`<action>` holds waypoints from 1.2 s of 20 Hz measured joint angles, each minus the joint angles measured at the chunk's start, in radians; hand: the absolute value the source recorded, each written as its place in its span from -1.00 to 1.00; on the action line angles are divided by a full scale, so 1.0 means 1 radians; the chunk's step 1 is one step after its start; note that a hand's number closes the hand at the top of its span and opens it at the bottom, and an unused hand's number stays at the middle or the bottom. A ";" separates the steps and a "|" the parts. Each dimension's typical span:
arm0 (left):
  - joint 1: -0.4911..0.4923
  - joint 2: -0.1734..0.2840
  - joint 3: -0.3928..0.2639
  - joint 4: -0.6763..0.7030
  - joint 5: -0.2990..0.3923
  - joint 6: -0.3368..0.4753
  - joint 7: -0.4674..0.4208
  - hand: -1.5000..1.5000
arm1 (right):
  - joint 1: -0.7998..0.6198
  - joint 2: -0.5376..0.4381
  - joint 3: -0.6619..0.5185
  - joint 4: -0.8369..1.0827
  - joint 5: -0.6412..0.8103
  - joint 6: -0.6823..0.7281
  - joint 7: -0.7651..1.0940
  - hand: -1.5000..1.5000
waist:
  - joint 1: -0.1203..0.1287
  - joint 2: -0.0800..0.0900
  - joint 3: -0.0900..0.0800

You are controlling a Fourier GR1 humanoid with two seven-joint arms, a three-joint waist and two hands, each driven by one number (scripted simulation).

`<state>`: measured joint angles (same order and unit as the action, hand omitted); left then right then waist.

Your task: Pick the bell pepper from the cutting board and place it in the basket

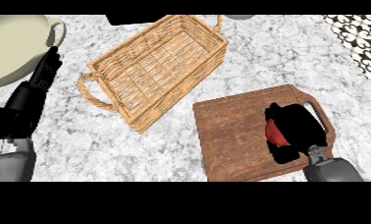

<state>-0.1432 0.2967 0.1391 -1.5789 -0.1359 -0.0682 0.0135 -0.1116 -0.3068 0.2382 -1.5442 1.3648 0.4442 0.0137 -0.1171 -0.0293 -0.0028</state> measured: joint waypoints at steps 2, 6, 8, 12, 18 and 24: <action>0.015 0.006 0.015 0.000 0.002 0.005 -0.001 0.00 | 0.040 0.057 -0.104 -0.011 -0.015 -0.018 0.136 1.00 | -0.025 -0.004 0.000; 0.025 0.011 0.024 -0.009 0.005 0.005 0.002 0.00 | 0.106 0.188 -0.238 -0.097 0.002 -0.090 0.406 1.00 | -0.024 -0.003 0.000; 0.025 0.012 0.017 -0.016 0.008 -0.004 0.005 0.00 | 0.115 0.233 -0.267 -0.174 0.010 -0.145 0.523 1.00 | -0.005 0.000 0.001; 0.011 0.003 0.000 -0.022 0.007 -0.011 0.007 0.00 | 0.078 0.279 -0.253 -0.371 0.002 -0.267 0.691 1.00 | 0.027 0.003 0.001; -0.014 0.004 -0.016 -0.003 0.014 -0.037 -0.011 0.00 | -0.052 0.300 -0.098 -0.631 0.006 -0.348 0.909 1.00 | 0.082 0.014 0.000; -0.048 -0.013 -0.045 -0.006 0.002 -0.040 0.008 0.00 | -0.383 0.304 0.022 -0.673 0.057 -0.227 1.050 1.00 | 0.120 0.021 -0.001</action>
<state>-0.1908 0.2837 0.0938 -1.5844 -0.1342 -0.1082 0.0219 -0.4944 -0.0027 0.2599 -2.2173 1.4220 0.2171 1.0637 0.0024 -0.0080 -0.0035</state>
